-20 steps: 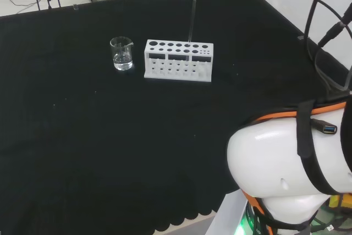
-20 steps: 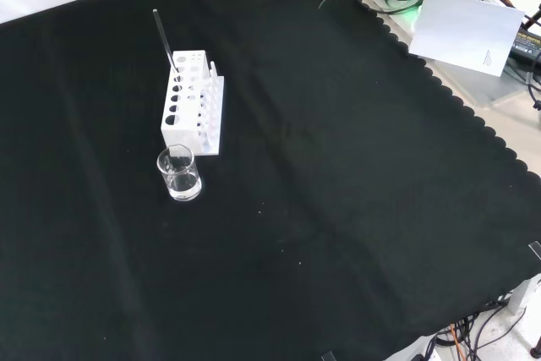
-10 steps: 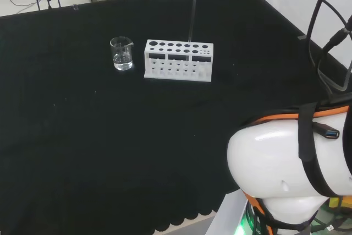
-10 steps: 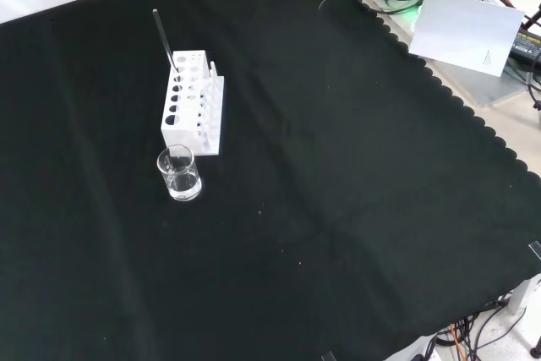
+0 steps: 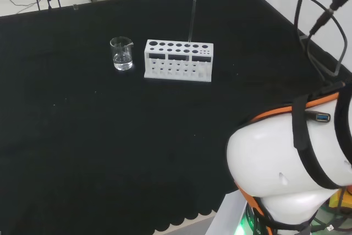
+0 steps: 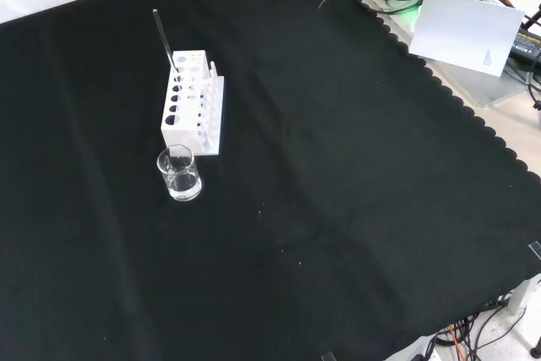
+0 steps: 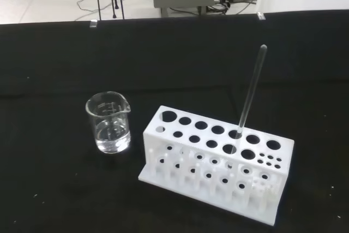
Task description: Take the glass rod from the white test tube rack.
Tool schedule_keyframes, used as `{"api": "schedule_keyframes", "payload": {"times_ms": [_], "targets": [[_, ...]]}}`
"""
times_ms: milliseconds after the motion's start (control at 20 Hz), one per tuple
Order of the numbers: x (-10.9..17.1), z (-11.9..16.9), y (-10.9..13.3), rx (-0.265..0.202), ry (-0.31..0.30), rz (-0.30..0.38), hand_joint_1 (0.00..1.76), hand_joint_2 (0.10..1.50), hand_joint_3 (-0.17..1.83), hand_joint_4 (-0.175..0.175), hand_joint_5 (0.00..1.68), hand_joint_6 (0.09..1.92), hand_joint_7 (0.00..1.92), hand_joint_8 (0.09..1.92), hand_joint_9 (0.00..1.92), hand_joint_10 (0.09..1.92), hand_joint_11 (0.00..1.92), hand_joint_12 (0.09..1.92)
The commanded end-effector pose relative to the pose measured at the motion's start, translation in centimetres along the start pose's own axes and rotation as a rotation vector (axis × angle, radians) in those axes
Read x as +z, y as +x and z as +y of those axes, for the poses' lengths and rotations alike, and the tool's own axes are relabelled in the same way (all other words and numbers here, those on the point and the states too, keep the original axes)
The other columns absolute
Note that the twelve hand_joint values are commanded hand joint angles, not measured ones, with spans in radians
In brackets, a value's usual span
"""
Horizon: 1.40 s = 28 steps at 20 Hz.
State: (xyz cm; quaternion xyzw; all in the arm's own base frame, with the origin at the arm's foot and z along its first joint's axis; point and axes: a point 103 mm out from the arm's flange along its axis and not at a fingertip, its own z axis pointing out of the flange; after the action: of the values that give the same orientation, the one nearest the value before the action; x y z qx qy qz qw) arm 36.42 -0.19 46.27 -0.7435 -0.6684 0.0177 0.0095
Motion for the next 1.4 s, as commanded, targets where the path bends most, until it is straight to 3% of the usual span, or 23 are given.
{"api": "schedule_keyframes", "payload": {"times_ms": [50,300,650,1100,1400], "targets": [[0.2,4.1,-2.6,0.027,-0.018,0.015,0.64,0.87,0.48,-0.156,0.19,0.09,0.26,0.97,0.58,0.92,0.33,1.43],[0.1,5.6,-2.1,0.036,-0.035,0.005,0.66,0.87,0.49,-0.167,0.23,0.09,0.38,0.99,0.66,0.93,0.42,1.41],[1.8,9.3,-5.6,0.049,0.026,0.044,0.68,0.87,0.49,-0.175,0.31,0.09,0.51,1.03,0.75,0.95,0.50,1.40],[3.6,13.2,-7.7,0.068,0.026,0.049,0.68,0.87,0.49,-0.175,0.37,0.09,0.58,1.06,0.83,0.99,0.54,1.39],[5.4,16.1,-8.7,0.053,0.067,0.069,0.69,0.87,0.49,-0.175,0.39,0.09,0.61,1.07,0.88,1.01,0.56,1.38]]}}
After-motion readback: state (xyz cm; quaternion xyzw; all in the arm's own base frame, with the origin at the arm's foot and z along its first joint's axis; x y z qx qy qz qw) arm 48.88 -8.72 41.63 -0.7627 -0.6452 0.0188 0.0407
